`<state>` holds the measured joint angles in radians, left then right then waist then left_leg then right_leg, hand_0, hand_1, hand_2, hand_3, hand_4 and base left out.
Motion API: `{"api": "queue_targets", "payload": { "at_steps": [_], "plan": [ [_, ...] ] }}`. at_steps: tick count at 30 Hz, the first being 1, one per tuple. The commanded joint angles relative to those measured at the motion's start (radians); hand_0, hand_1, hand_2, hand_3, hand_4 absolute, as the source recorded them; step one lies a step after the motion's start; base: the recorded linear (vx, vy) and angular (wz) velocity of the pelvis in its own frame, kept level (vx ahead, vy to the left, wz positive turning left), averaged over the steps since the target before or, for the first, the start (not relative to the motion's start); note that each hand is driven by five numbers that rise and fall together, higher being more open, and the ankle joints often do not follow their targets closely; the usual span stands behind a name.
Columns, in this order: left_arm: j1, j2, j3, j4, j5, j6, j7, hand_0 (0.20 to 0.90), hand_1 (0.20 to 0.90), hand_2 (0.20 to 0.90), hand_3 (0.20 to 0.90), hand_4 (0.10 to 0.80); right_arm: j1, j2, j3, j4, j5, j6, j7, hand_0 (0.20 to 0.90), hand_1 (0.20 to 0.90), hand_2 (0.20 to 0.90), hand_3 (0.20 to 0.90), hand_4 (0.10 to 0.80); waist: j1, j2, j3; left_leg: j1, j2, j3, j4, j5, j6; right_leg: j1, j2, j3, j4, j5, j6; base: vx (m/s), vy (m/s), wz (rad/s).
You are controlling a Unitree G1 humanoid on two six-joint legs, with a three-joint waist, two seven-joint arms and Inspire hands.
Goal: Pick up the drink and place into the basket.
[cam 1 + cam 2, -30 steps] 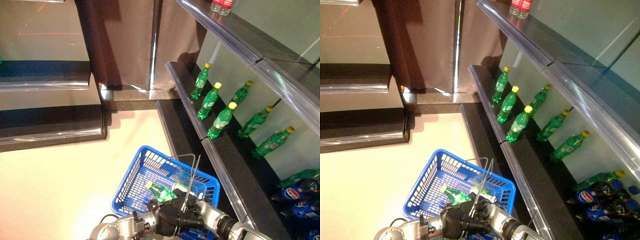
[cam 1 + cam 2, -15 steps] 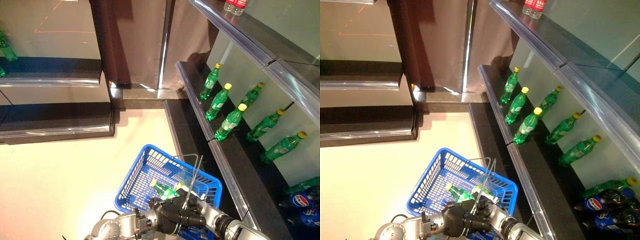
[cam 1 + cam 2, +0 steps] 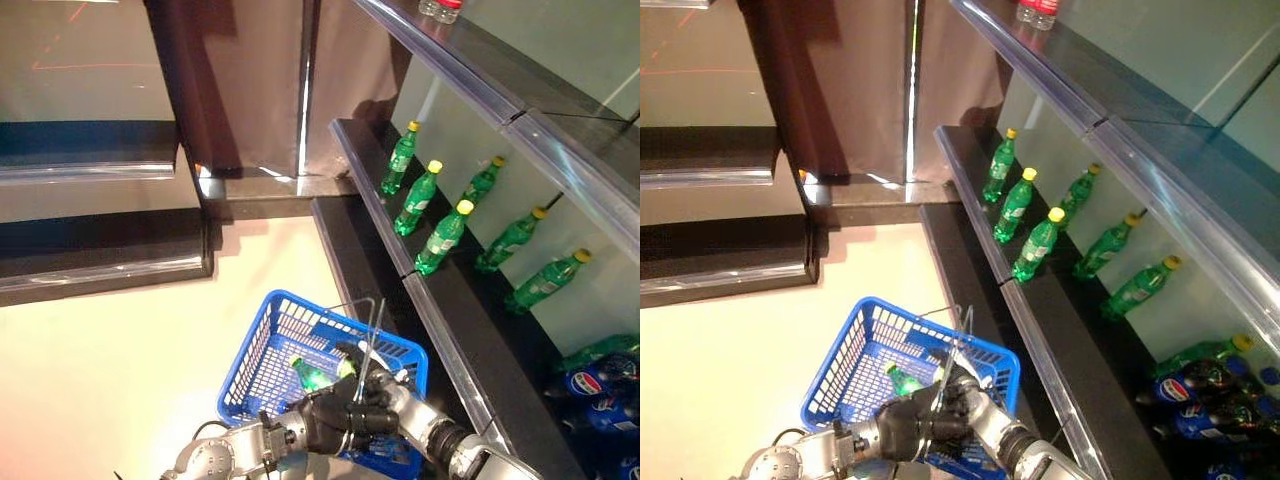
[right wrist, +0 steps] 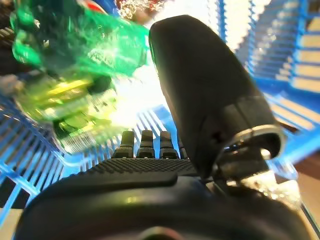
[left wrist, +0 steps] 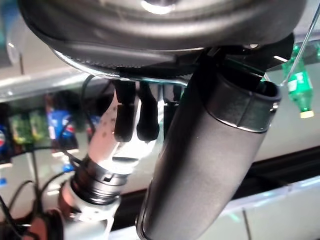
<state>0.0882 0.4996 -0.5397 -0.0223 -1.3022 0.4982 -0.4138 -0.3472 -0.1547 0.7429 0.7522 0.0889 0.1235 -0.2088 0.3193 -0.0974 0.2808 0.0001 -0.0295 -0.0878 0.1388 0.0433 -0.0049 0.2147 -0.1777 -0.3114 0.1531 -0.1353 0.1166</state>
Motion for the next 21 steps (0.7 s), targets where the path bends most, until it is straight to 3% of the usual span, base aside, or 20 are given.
{"api": "queue_targets", "payload": {
  "at_steps": [1, 8, 13, 16, 21],
  "plan": [
    [0.046, -0.21, -0.015, -0.416, -0.194, -0.131, -0.132, 0.3, 0.3, 0.3, 0.2, 0.1, -0.005, -0.011, -0.039, -0.17, -0.027, -0.004, -0.056, 0.9, 0.9, 0.9, 0.9, 0.8, -0.028, 0.005, -0.134, 0.075, 0.099, 0.039, 0.034, -0.05, -0.038, -0.046, -0.071, 0.022, -0.071, 0.241, 0.091, -0.104, 0.029, -0.07],
    [0.095, -0.214, 0.134, -0.423, -0.154, -0.238, -0.077, 0.3, 0.3, 0.3, 0.2, 0.1, 0.153, -0.15, -0.134, -0.47, -0.112, 0.033, -0.017, 0.9, 0.9, 0.9, 0.9, 0.8, -0.084, 0.023, -0.147, 0.102, 0.12, 0.087, -0.028, -0.032, -0.045, -0.049, -0.067, 0.054, -0.096, 0.232, 0.079, -0.159, 0.067, -0.22],
    [0.113, -0.225, 0.277, -0.374, -0.11, -0.335, -0.065, 0.3, 0.3, 0.3, 0.2, 0.1, 0.287, -0.226, -0.262, -0.65, -0.189, 0.031, 0.078, 0.9, 0.9, 0.9, 0.9, 0.8, -0.143, 0.035, -0.168, 0.117, 0.129, 0.128, -0.076, -0.008, -0.056, -0.061, -0.065, 0.083, -0.113, 0.227, 0.064, -0.165, 0.082, -0.22],
    [0.107, -0.236, 0.346, -0.311, -0.099, -0.384, -0.067, 0.3, 0.3, 0.3, 0.2, 0.1, 0.361, -0.258, -0.334, -0.711, -0.208, -0.011, 0.113, 0.9, 0.9, 0.9, 0.9, 0.8, -0.179, 0.043, -0.179, 0.123, 0.137, 0.15, -0.097, -0.002, -0.064, -0.07, -0.062, 0.099, -0.12, 0.225, 0.055, -0.163, 0.061, -0.2],
    [0.091, -0.251, 0.373, -0.208, -0.054, -0.481, -0.04, 0.3, 0.3, 0.3, 0.2, 0.1, 0.406, -0.257, -0.386, -0.758, -0.14, -0.092, 0.099, 0.9, 0.9, 0.9, 0.9, 0.8, -0.214, 0.057, -0.188, 0.131, 0.143, 0.165, -0.133, 0.006, -0.074, -0.082, -0.053, 0.115, -0.124, 0.217, 0.046, -0.15, 0.039, -0.08]
  ]
}}
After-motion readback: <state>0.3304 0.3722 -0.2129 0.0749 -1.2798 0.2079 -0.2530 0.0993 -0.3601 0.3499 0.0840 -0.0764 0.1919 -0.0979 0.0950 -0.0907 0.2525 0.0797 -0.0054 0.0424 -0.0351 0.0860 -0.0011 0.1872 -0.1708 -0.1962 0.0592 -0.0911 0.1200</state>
